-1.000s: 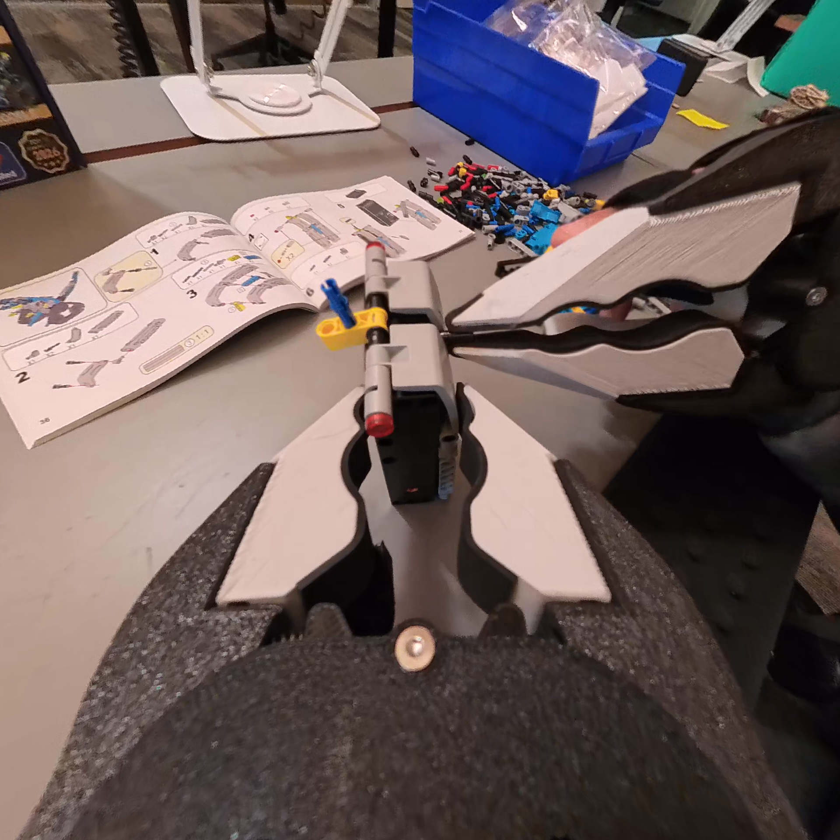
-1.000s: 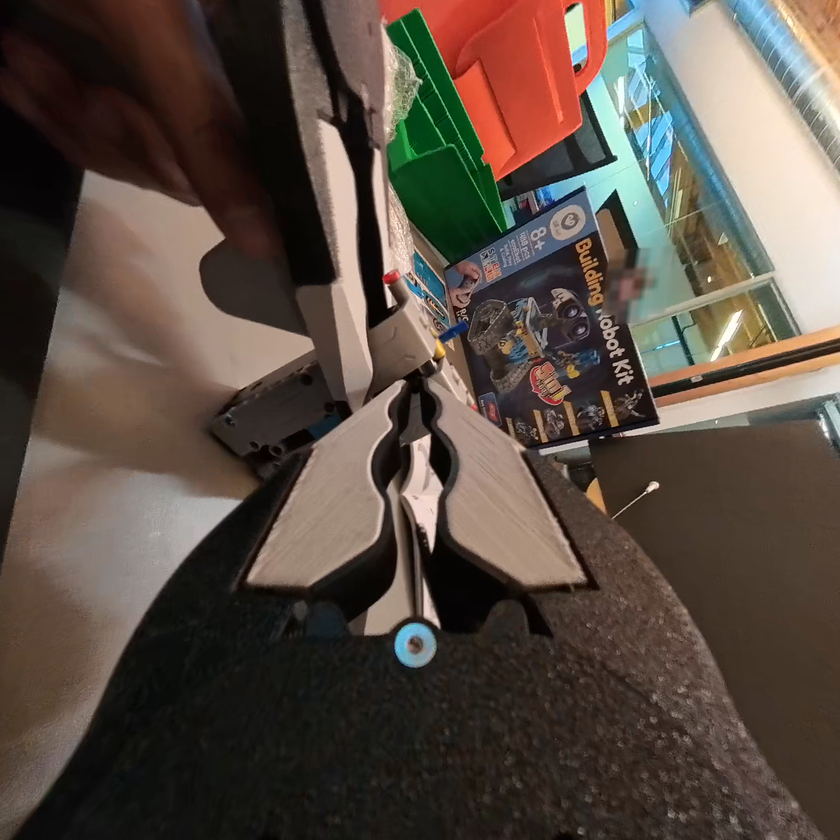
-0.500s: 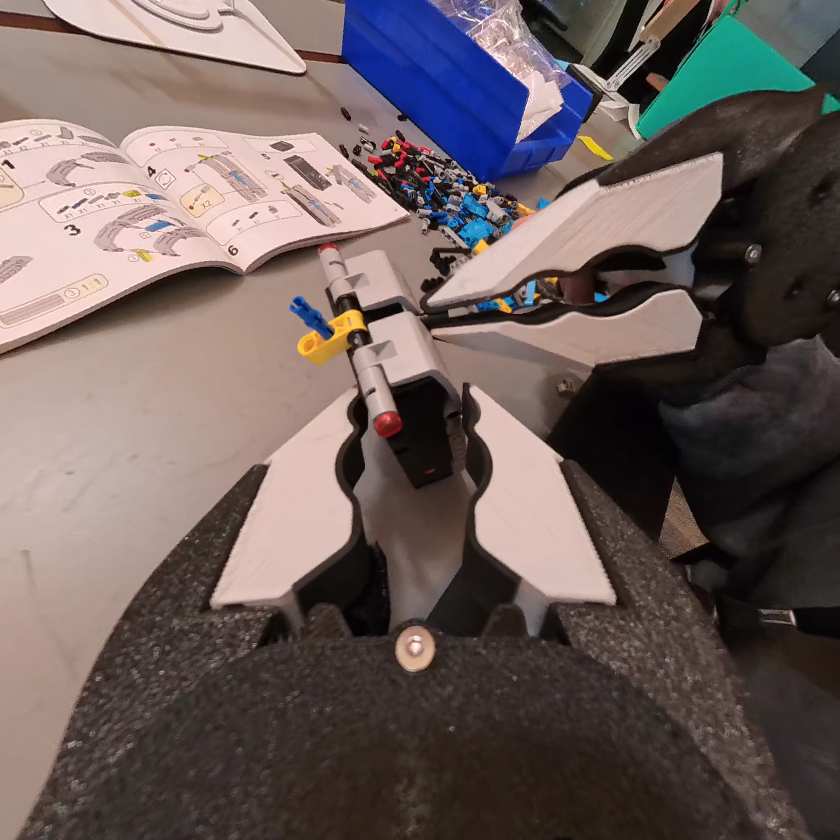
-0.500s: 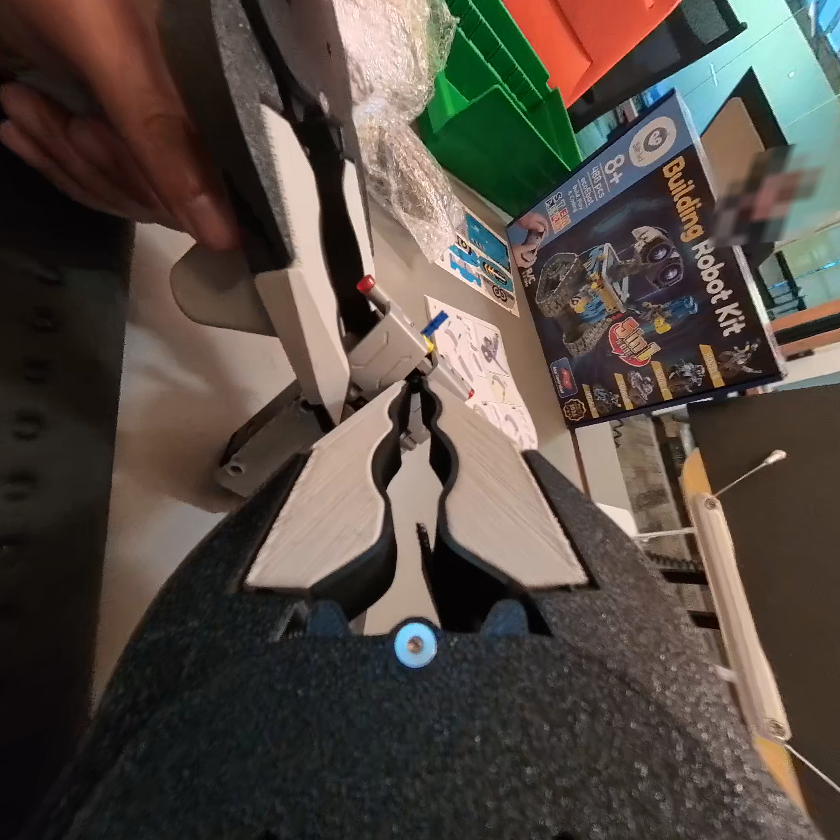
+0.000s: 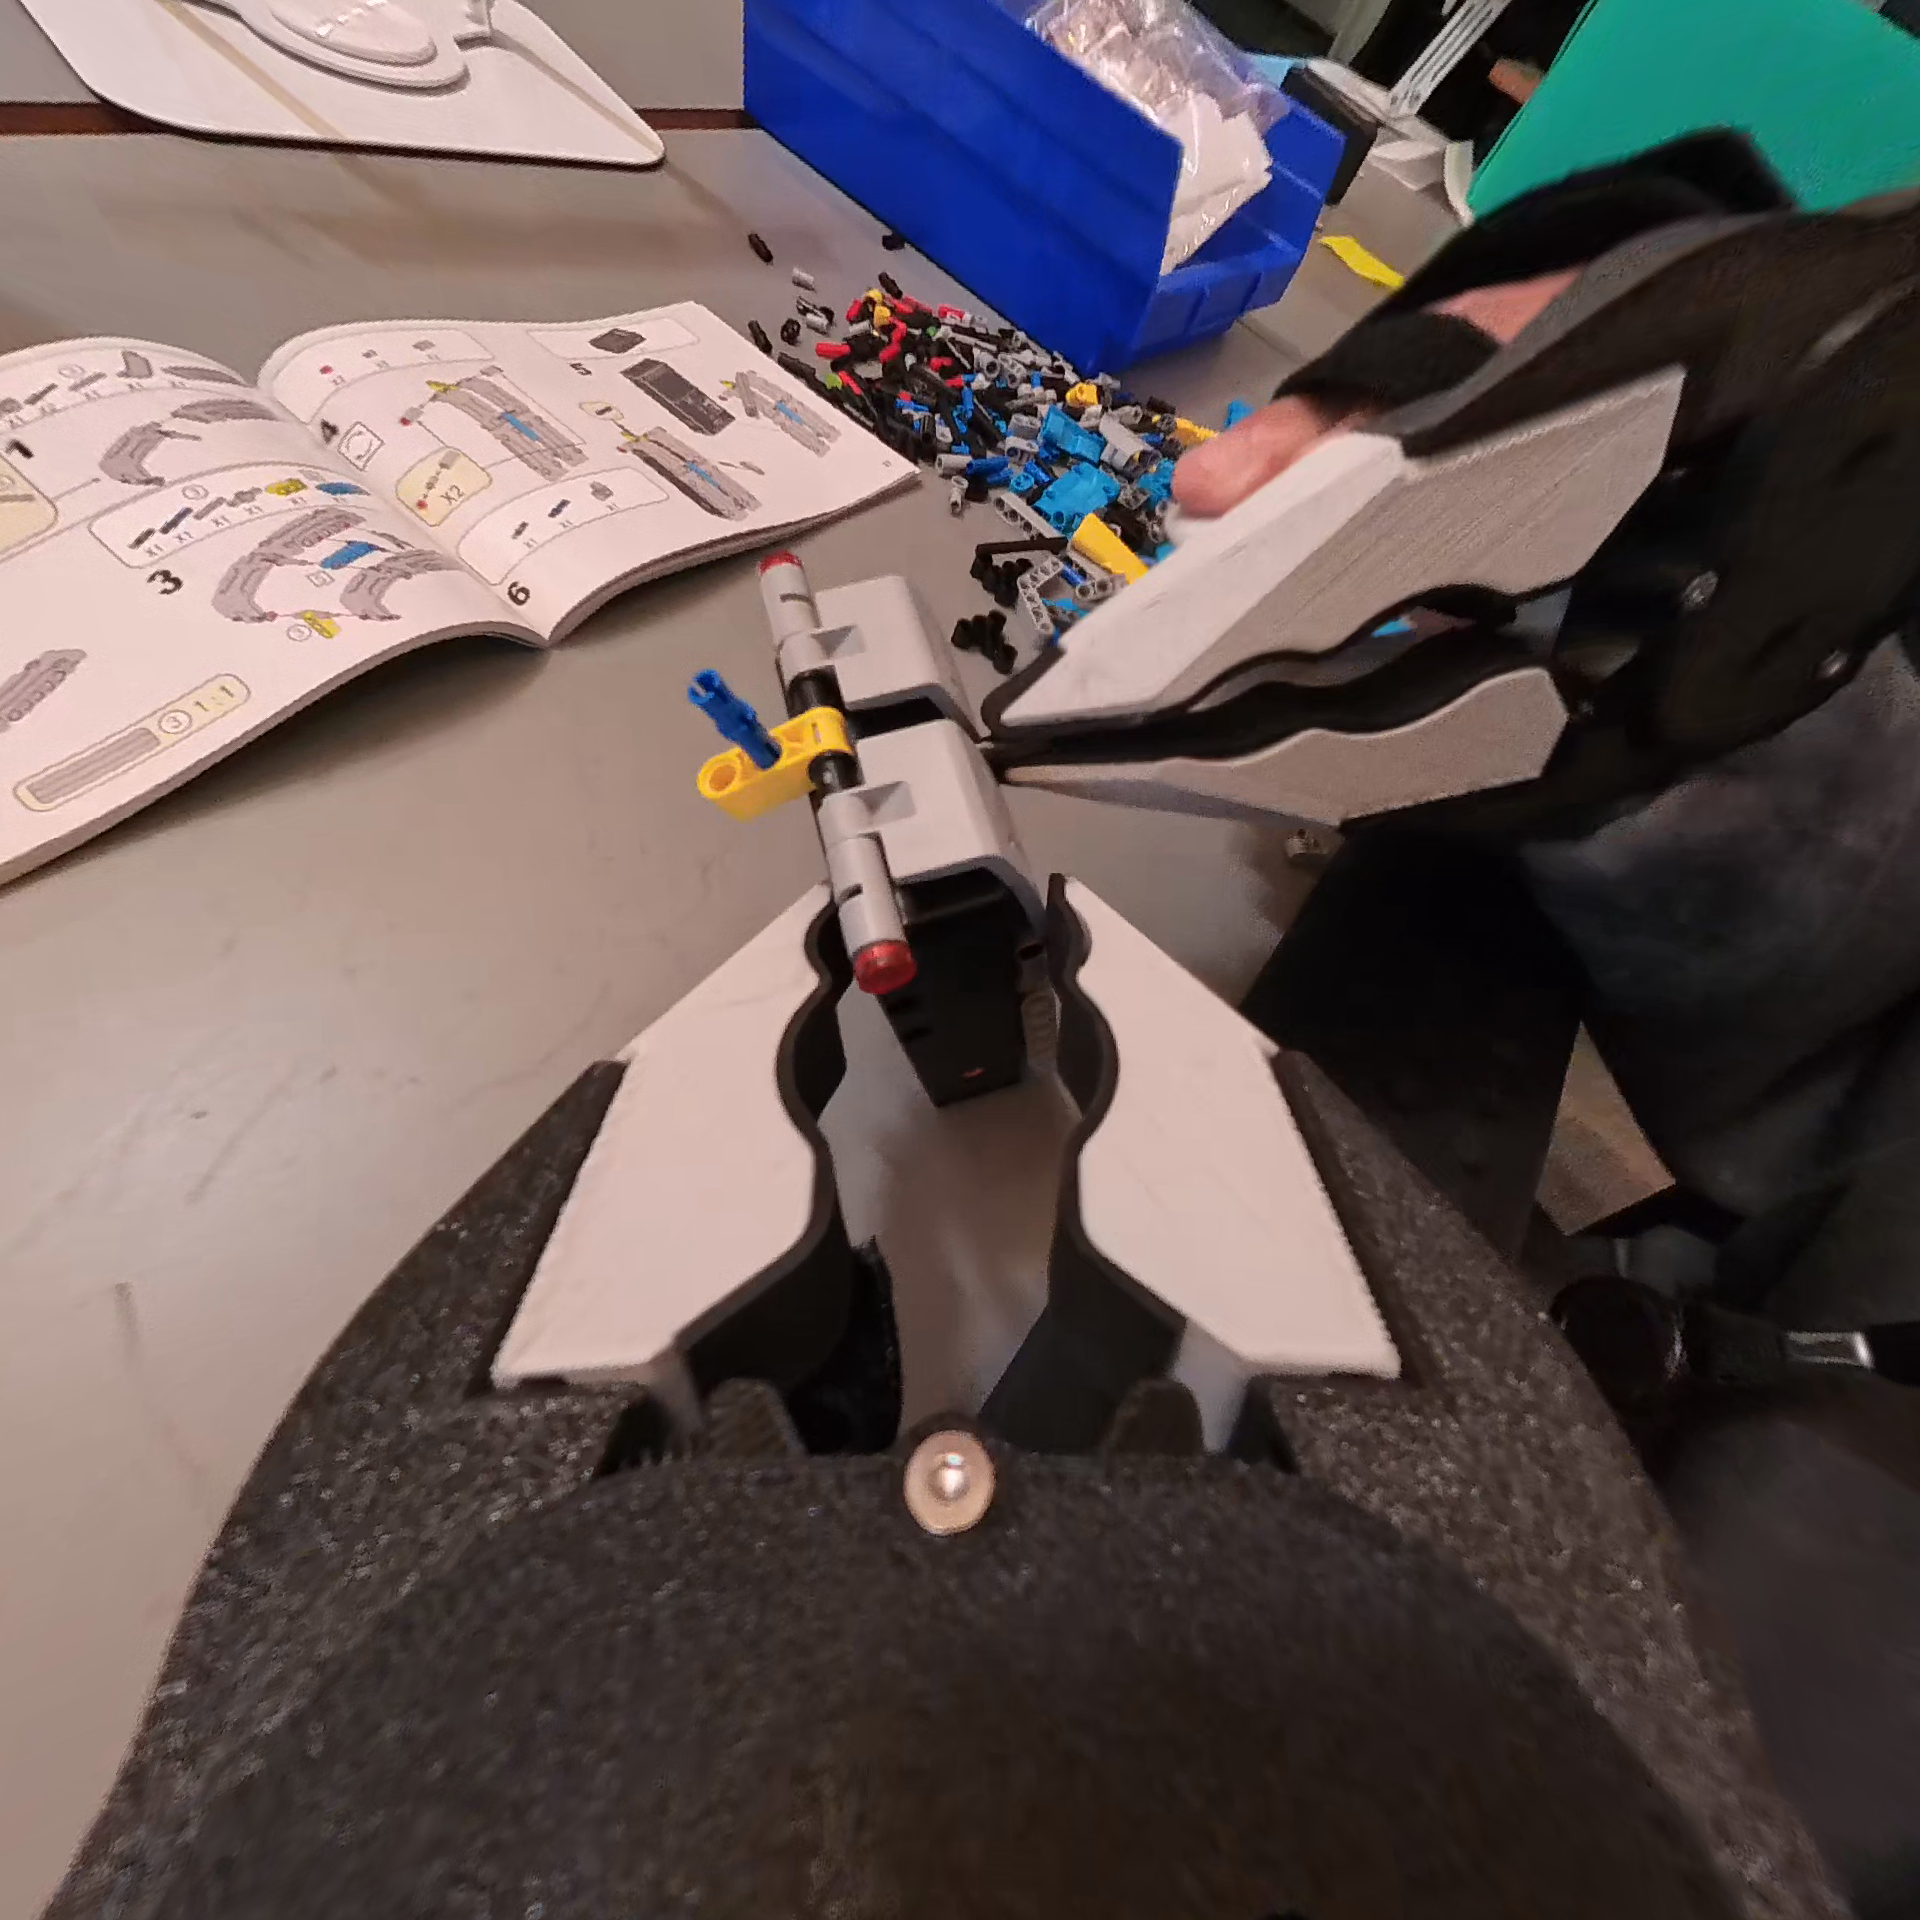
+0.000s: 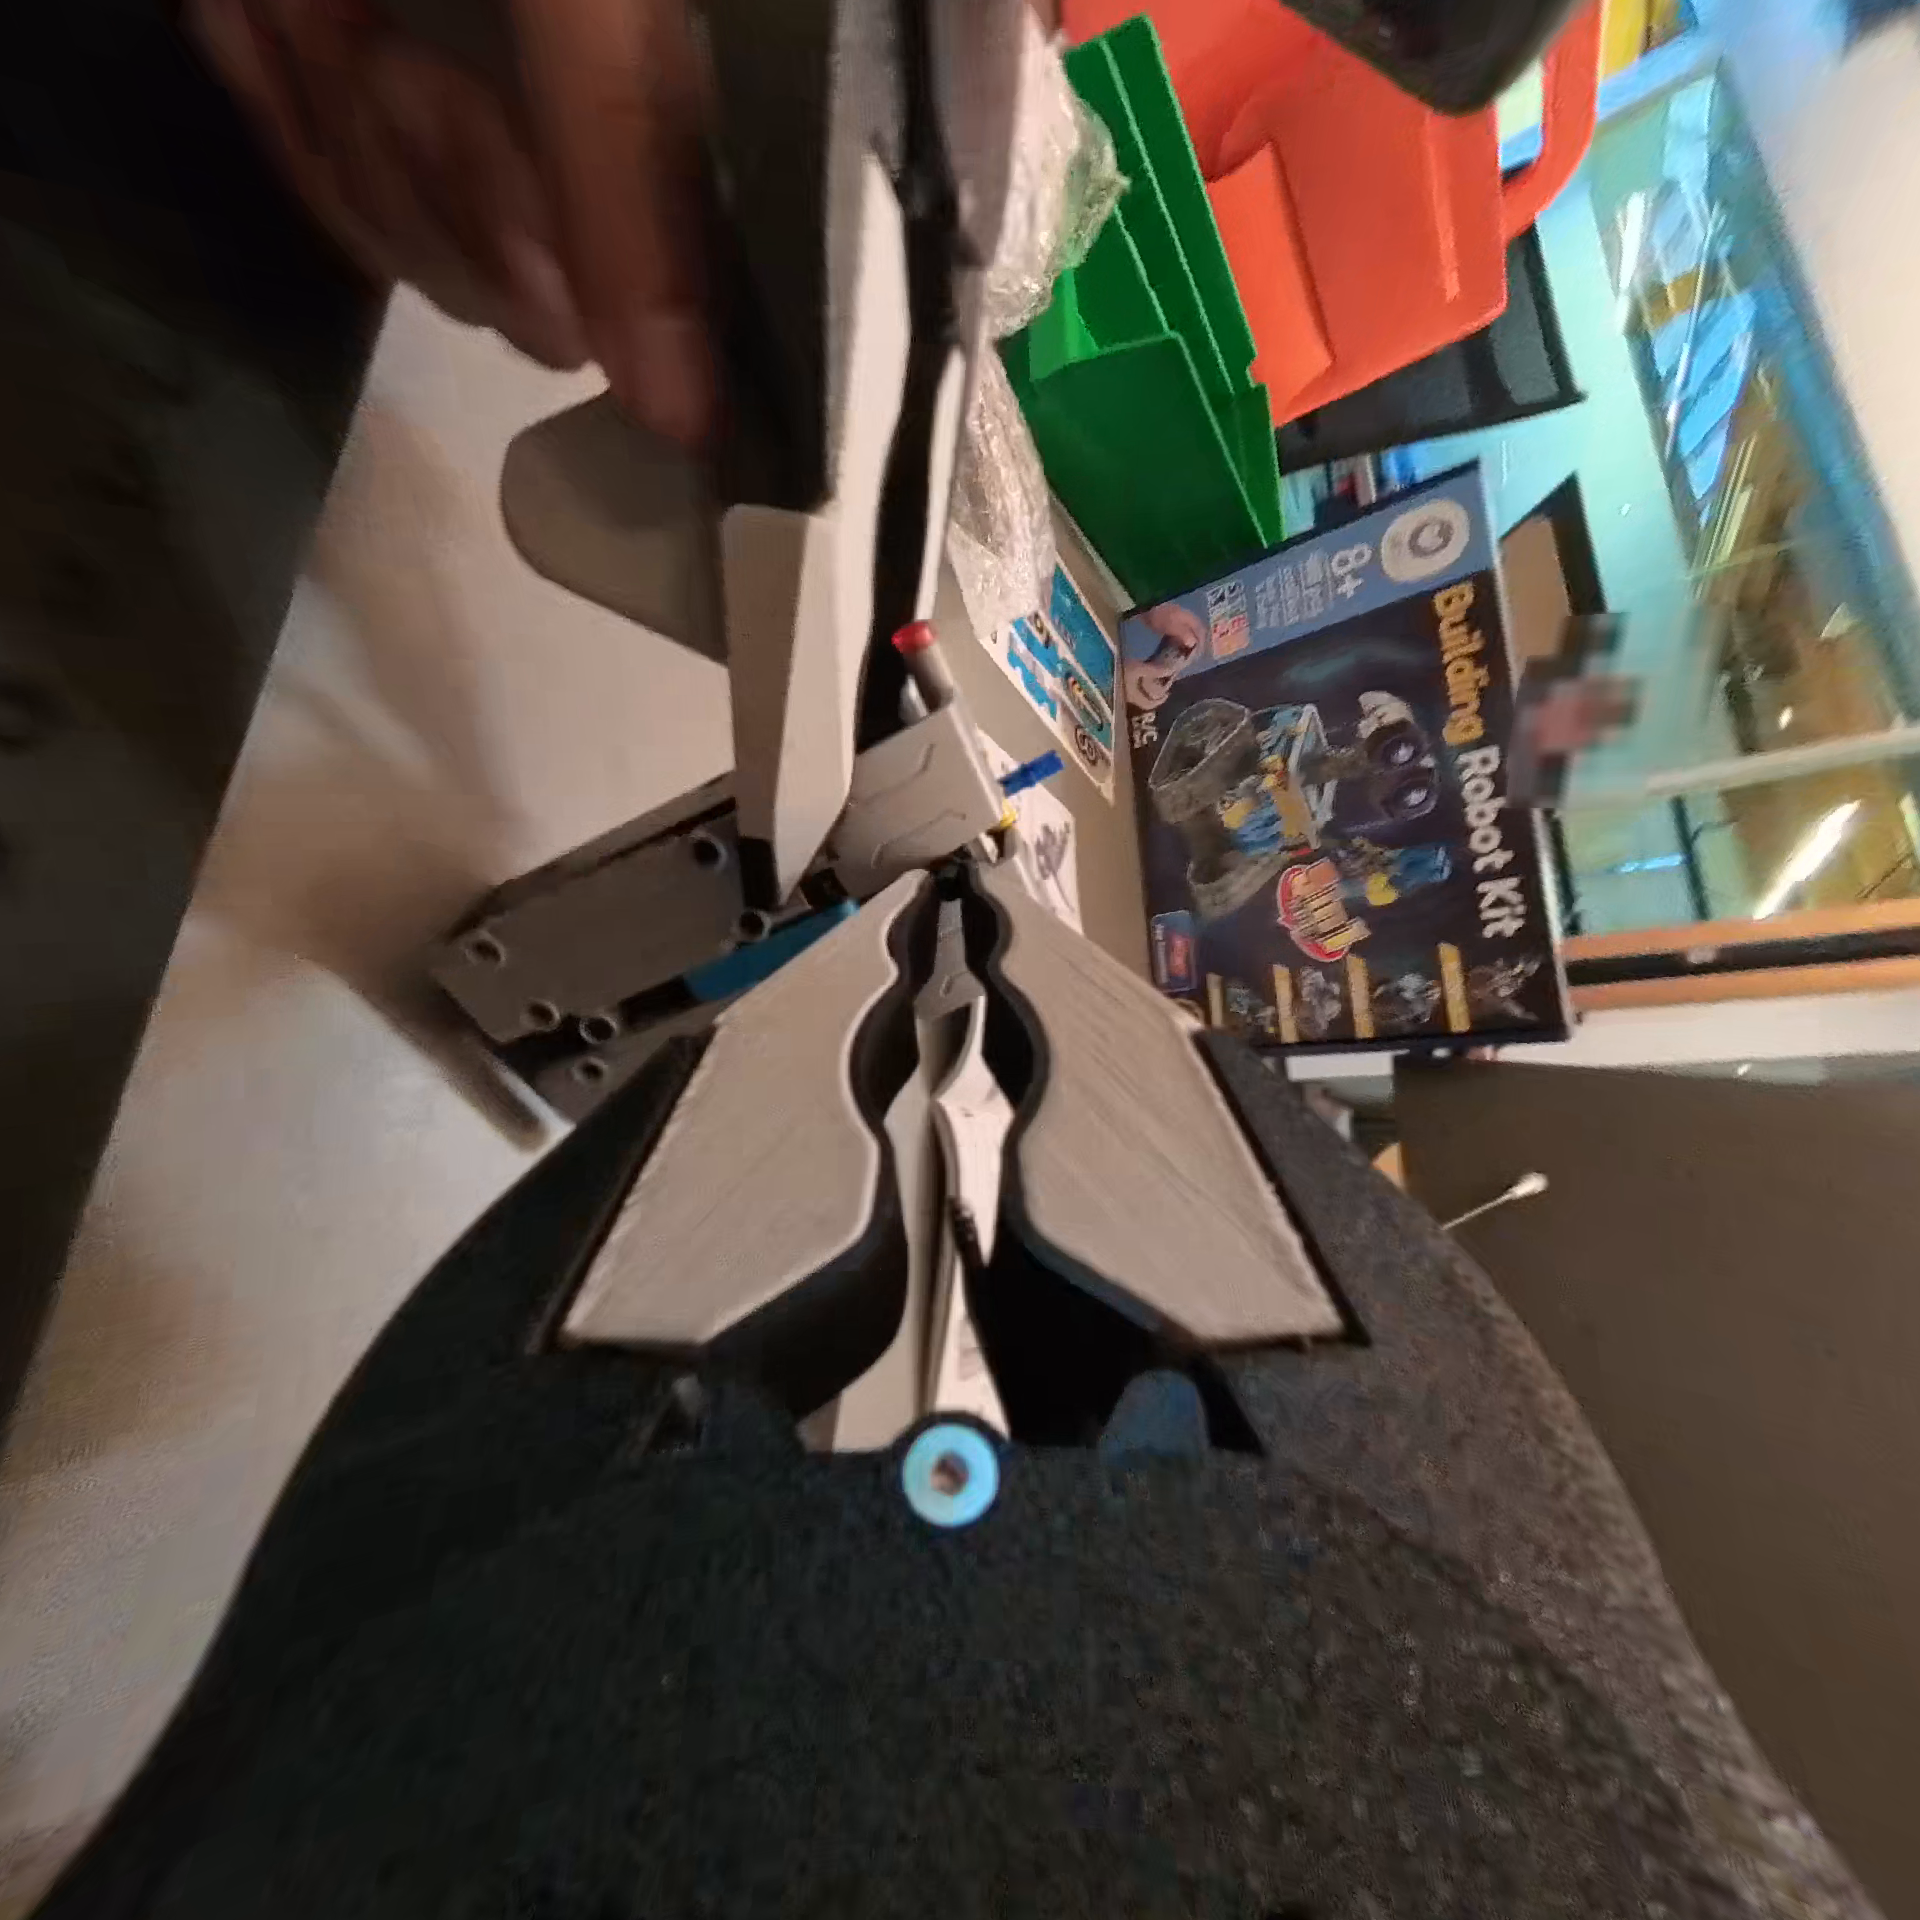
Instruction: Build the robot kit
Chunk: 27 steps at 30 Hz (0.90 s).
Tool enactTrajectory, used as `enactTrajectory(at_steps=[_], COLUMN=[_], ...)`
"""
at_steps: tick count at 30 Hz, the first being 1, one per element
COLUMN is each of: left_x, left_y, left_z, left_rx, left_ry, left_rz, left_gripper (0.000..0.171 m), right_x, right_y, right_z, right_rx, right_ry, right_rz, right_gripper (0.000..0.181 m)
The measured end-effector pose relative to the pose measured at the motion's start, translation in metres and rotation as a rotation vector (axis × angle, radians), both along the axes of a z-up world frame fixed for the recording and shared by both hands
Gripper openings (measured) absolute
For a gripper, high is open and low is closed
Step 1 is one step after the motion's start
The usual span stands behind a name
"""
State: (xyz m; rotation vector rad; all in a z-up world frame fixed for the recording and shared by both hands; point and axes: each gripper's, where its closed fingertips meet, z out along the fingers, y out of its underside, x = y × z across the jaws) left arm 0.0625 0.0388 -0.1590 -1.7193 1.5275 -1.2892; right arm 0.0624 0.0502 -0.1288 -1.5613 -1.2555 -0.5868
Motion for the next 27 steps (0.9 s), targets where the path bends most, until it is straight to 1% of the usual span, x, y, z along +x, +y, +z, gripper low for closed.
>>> enactTrajectory(at_steps=[3,5,7,9,14,15,17,18,22,27], left_x=[-0.001,-0.002,-0.004,-0.005,-0.007,-0.007,-0.008,-0.008,-0.008,-0.003], left_y=[-0.001,0.000,0.002,0.002,0.002,0.002,-0.001,-0.002,-0.001,0.009], left_z=[0.001,0.001,0.001,0.001,0.001,0.001,0.002,0.001,0.001,-0.004], left_rx=[0.098,0.157,0.191,0.193,0.160,0.145,0.083,0.086,0.022,-0.232], left_ry=[0.034,0.055,0.066,0.070,0.078,0.077,0.062,0.062,0.062,0.048], left_rz=[-0.015,-0.030,-0.049,-0.056,-0.060,-0.064,-0.083,-0.086,-0.093,-0.036], left_gripper=[0.036,0.035,0.035,0.036,0.036,0.036,0.036,0.036,0.036,0.036], right_x=[0.000,-0.001,-0.003,-0.004,-0.006,-0.007,-0.007,-0.007,-0.008,-0.002], right_y=[-0.003,-0.004,-0.004,-0.003,0.000,0.001,0.000,0.000,0.002,0.016], right_z=[0.001,0.002,0.002,0.002,0.003,0.003,0.002,0.002,0.000,-0.006], right_rx=[-0.047,-0.045,-0.048,-0.030,0.052,0.049,-0.015,-0.059,-0.119,-0.218], right_ry=[-0.010,-0.032,-0.008,-0.014,-0.093,-0.064,0.106,0.175,0.211,0.308], right_rz=[0.018,0.029,0.032,0.032,-0.015,-0.019,-0.008,0.000,-0.011,-0.080], right_gripper=[0.003,0.003,0.003,0.003,0.003,0.002,0.003,0.003,0.003,0.003])
